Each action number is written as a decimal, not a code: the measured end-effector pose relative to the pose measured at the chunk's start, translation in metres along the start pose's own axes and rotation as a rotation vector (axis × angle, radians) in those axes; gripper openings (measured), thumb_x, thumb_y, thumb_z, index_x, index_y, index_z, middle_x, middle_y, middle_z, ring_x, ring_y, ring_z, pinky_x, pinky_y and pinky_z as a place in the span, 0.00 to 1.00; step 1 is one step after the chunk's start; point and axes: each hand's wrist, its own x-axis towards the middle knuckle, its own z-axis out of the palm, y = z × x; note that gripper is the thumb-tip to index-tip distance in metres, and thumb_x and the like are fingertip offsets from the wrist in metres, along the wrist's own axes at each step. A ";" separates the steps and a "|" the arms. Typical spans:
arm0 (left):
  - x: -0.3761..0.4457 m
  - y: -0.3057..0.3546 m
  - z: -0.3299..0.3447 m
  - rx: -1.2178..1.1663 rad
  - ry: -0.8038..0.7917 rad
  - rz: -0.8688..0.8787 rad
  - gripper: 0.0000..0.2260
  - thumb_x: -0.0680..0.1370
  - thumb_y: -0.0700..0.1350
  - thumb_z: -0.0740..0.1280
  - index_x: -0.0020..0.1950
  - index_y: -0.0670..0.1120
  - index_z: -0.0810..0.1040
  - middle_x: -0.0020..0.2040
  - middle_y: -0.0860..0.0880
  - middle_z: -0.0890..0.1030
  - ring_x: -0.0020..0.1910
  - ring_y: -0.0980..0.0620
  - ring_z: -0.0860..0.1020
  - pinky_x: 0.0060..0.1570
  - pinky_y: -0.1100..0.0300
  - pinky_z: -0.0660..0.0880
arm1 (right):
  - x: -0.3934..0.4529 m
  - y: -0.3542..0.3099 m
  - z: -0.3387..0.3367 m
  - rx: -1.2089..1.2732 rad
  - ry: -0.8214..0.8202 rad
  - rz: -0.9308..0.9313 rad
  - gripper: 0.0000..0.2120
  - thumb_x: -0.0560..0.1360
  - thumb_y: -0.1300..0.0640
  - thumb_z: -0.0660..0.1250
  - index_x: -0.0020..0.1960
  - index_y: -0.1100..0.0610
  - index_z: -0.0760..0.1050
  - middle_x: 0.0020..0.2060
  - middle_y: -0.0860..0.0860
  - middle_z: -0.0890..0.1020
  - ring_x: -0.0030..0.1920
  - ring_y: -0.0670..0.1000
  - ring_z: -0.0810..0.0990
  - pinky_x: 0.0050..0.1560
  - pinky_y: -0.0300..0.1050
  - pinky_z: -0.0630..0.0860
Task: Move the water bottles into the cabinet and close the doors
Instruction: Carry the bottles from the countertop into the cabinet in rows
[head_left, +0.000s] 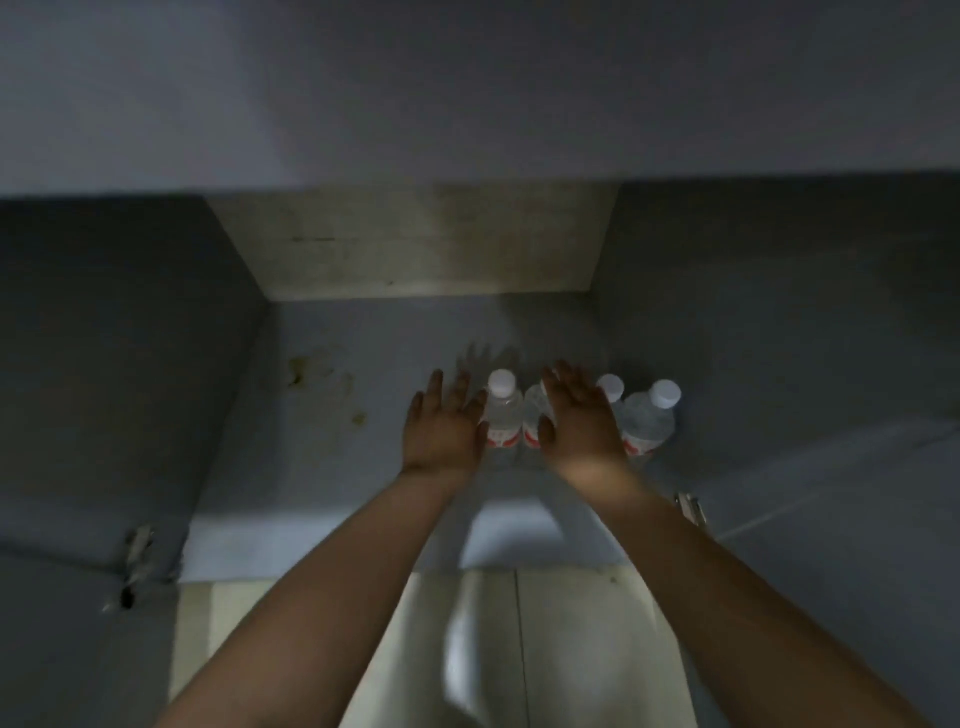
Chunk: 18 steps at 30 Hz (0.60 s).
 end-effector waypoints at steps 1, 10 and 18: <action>-0.015 -0.002 -0.003 0.005 -0.037 -0.013 0.22 0.82 0.51 0.51 0.76 0.51 0.54 0.79 0.49 0.49 0.78 0.44 0.45 0.75 0.49 0.50 | -0.008 -0.004 -0.005 -0.062 0.066 -0.028 0.26 0.74 0.62 0.67 0.70 0.63 0.66 0.70 0.62 0.69 0.71 0.61 0.68 0.70 0.53 0.67; -0.178 0.001 -0.111 -0.052 -0.307 -0.146 0.24 0.81 0.56 0.50 0.76 0.52 0.53 0.79 0.50 0.50 0.78 0.45 0.46 0.76 0.50 0.46 | -0.120 -0.059 -0.091 -0.227 -0.195 -0.023 0.21 0.57 0.53 0.78 0.47 0.62 0.83 0.47 0.62 0.86 0.48 0.64 0.85 0.42 0.63 0.80; -0.311 0.010 -0.251 -0.068 -0.283 -0.262 0.23 0.82 0.56 0.49 0.76 0.53 0.53 0.79 0.52 0.49 0.78 0.46 0.44 0.76 0.51 0.47 | -0.214 -0.138 -0.216 -0.228 -0.193 -0.139 0.21 0.53 0.51 0.81 0.43 0.59 0.84 0.44 0.58 0.87 0.46 0.60 0.86 0.41 0.60 0.81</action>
